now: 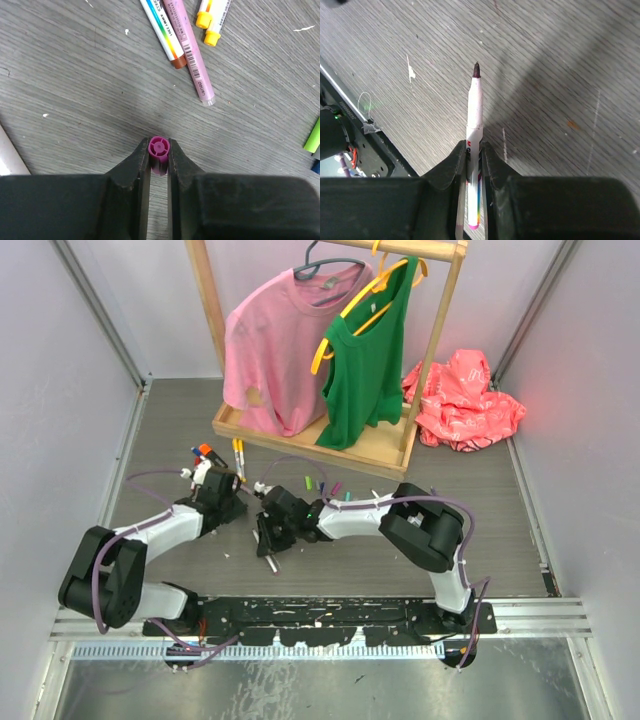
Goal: Open the pen caps
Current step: Place the pen cap at the center of the board.
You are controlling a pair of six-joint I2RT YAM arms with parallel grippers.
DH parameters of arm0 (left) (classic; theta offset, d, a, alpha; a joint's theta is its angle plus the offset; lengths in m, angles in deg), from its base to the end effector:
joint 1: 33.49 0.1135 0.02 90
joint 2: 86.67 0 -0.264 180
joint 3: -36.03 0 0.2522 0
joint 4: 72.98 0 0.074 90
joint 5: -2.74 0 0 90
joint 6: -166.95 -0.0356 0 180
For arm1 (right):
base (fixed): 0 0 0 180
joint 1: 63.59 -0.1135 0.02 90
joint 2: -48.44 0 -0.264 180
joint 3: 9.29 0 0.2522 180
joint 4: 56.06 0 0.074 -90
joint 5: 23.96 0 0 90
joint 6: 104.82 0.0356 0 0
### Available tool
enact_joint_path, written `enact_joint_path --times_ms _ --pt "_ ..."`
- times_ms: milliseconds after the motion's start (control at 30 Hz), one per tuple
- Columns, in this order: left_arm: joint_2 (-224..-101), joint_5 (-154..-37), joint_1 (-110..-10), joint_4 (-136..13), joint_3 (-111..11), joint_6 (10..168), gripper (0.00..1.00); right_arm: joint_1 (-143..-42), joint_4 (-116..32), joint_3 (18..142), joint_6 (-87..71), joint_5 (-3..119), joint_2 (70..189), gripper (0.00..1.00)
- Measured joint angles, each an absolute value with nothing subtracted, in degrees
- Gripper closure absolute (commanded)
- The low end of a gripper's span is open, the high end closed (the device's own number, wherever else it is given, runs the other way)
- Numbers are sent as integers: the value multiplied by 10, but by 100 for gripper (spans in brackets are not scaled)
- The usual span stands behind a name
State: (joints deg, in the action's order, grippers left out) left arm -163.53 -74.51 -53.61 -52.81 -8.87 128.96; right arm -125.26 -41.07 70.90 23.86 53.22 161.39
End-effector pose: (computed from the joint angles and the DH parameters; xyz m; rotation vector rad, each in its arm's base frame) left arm 0.2287 -0.0754 0.1513 -0.7689 2.3468 -0.2755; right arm 0.1867 0.3630 0.1397 -0.6442 2.5876 0.9822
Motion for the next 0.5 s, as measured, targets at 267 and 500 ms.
enact_joint_path --times_ms 267,500 --pt "-1638 -746 -536 -534 -88 1288 76 -1265 -400 727 222 581 1619 73" --pt "-1637 -750 -536 -537 -88 1287 73 -1266 -401 730 215 595 1619 68"
